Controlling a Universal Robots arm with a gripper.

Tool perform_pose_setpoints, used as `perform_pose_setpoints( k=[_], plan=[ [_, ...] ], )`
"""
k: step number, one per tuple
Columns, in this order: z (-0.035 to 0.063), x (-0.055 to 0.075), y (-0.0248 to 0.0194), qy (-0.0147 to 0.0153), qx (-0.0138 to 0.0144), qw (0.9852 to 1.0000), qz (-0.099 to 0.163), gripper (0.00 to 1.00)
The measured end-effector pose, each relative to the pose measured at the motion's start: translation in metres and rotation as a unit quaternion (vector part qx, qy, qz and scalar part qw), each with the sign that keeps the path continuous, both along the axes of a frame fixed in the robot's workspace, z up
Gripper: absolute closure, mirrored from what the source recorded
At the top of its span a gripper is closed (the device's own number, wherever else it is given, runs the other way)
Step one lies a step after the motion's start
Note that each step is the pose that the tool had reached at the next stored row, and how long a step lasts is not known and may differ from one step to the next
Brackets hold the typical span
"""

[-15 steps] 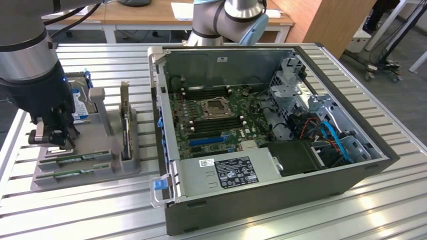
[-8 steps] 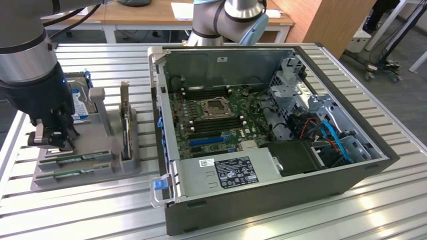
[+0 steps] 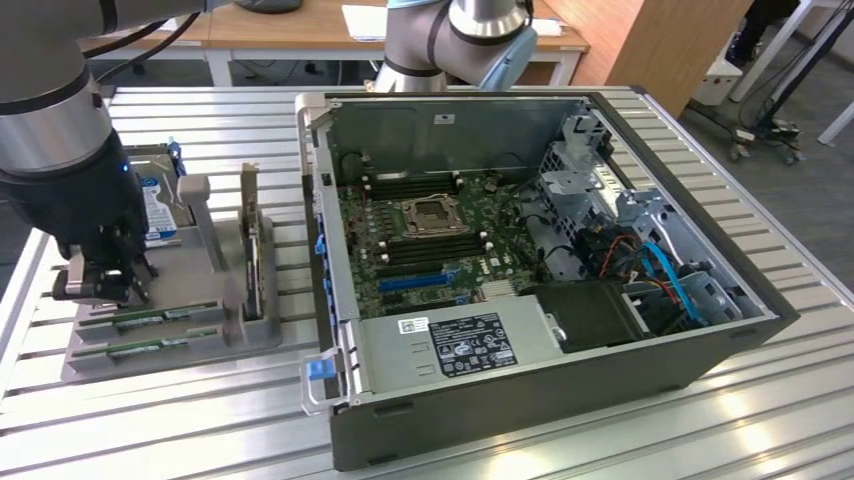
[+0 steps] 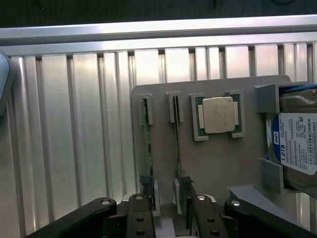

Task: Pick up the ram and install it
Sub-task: 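Pick up the ram and move it above insertion slot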

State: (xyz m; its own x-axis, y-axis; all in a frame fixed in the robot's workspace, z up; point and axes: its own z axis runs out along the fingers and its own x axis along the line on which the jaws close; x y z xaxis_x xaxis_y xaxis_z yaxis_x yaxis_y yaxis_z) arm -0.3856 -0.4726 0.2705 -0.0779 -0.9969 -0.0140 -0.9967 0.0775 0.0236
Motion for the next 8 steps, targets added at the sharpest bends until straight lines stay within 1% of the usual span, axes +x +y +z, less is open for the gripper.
perform_pose_setpoints(
  k=[8],
  plan=[
    [-0.0114,0.000,-0.0003,0.0000,0.0000,1.0000,0.004,0.64]
  ],
)
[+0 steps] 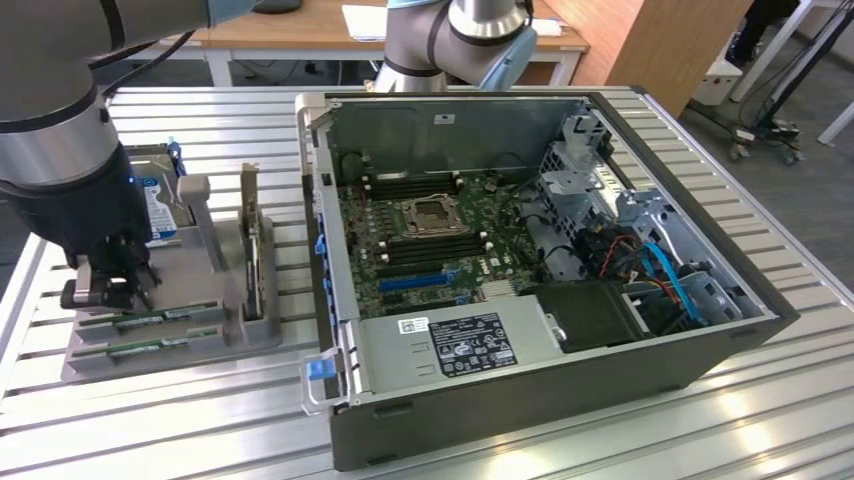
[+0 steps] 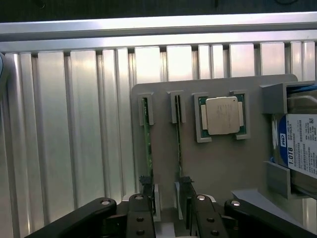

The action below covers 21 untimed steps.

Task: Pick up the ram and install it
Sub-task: 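Pick up the ram and move it above insertion slot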

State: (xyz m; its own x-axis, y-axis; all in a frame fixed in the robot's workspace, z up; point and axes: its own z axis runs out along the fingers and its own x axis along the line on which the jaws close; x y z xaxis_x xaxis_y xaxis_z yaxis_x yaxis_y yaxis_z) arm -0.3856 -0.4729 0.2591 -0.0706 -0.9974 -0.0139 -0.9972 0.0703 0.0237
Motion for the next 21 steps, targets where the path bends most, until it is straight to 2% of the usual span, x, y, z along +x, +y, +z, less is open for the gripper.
perform_pose_setpoints(
  k=[3,7,11,17,21],
  plan=[
    [-0.0032,0.0000,0.0000,0.0002,0.0000,1.0000,0.004,0.64],
    [-0.0048,0.0000,0.0000,0.0030,-0.0008,0.9999,0.013,0.64],
    [-0.0050,0.0000,-0.0002,0.0029,-0.0006,0.9999,0.014,0.64],
    [-0.0050,0.0000,-0.0067,0.0030,-0.0006,0.9999,0.014,0.64],
    [-0.0054,0.0000,-0.0068,0.0029,-0.0006,0.9999,0.014,0.64]
  ],
)
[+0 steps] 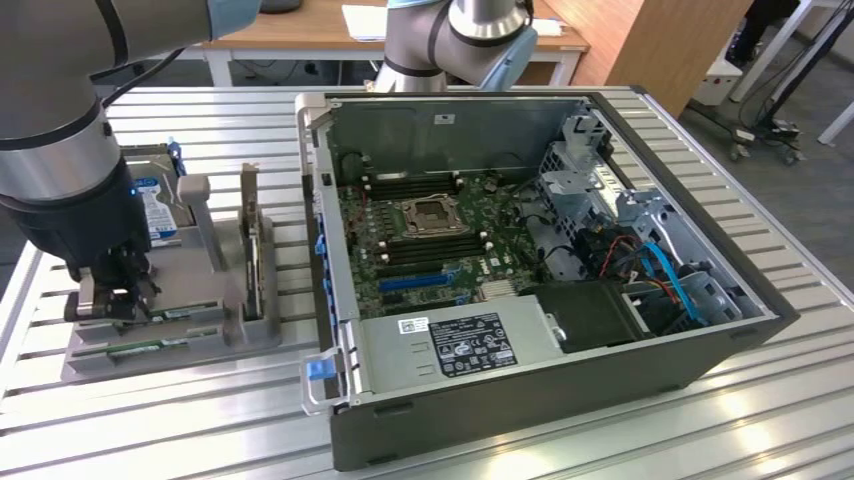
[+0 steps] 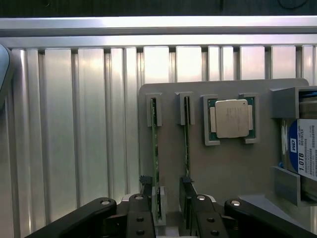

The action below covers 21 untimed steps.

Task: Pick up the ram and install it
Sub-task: 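Pick up the ram and move it above insertion slot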

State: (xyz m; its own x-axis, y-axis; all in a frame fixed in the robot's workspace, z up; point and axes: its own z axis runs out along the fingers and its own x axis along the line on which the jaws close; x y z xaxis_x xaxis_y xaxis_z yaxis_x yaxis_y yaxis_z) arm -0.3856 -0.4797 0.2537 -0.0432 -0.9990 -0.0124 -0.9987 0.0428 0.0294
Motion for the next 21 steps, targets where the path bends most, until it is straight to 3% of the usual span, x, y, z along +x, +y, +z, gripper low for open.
perform_pose_setpoints(
  k=[21],
  plan=[
    [-0.0242,0.000,-0.0001,0.0000,-0.0001,1.0000,0.000,0.64]
  ],
)
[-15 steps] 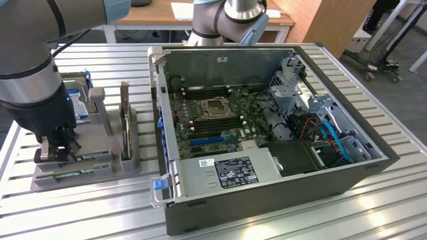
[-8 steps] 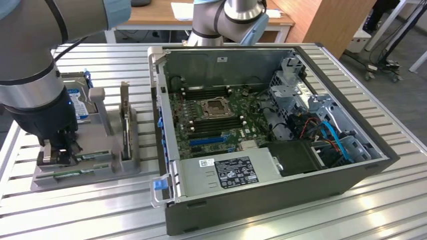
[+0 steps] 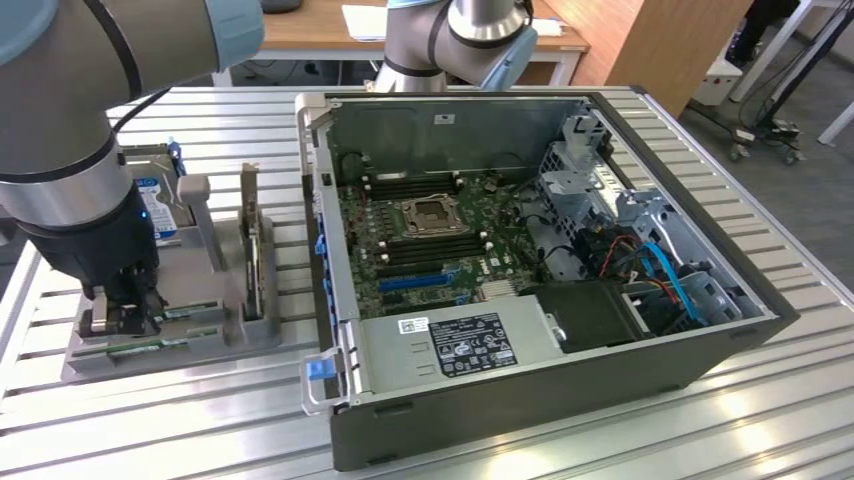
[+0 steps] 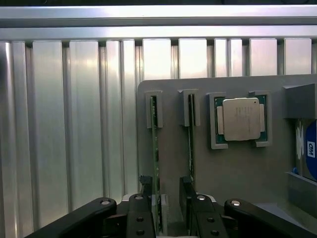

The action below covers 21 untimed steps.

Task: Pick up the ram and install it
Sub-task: 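Pick up the ram and move it above insertion slot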

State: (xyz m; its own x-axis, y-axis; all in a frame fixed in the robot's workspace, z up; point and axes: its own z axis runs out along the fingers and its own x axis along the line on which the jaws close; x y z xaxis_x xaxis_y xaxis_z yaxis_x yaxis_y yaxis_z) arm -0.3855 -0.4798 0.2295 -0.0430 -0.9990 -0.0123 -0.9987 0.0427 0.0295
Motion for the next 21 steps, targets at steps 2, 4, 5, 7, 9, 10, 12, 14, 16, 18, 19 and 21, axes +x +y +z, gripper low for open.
perform_pose_setpoints(
  k=[2,4,5,7,9,10,12,14,16,18,19,21],
  plan=[
    [0.0000,0.000,0.0000,0.0001,-0.0001,1.0000,0.000,0.64],
    [-0.0002,0.000,-0.0008,0.0000,0.0000,1.0000,0.000,0.64],
    [-0.0002,0.000,-0.0019,0.0000,0.0000,1.0000,0.000,0.64],
    [-0.0001,0.000,-0.0041,0.0000,0.0000,1.0000,0.000,0.64],
    [-0.0001,0.000,-0.0056,0.0000,0.0000,1.0000,0.000,0.64],
    [-0.0004,0.000,-0.0059,0.0000,0.0000,1.0000,0.000,0.64],
    [-0.0020,0.000,-0.0063,-0.0001,0.0000,1.0000,0.000,0.64],
    [-0.0048,0.000,-0.0067,0.0000,0.0000,1.0000,0.000,0.64],
    [-0.0079,0.000,-0.0070,0.0000,0.0000,1.0000,0.000,0.64],
    [-0.0109,0.000,-0.0072,0.0000,0.0000,1.0000,0.001,0.64],
    [-0.0124,0.000,-0.0073,0.0000,0.0000,1.0000,0.001,0.64],
    [-0.0148,0.000,-0.0074,0.0000,0.0000,1.0000,0.001,0.64]
  ],
)
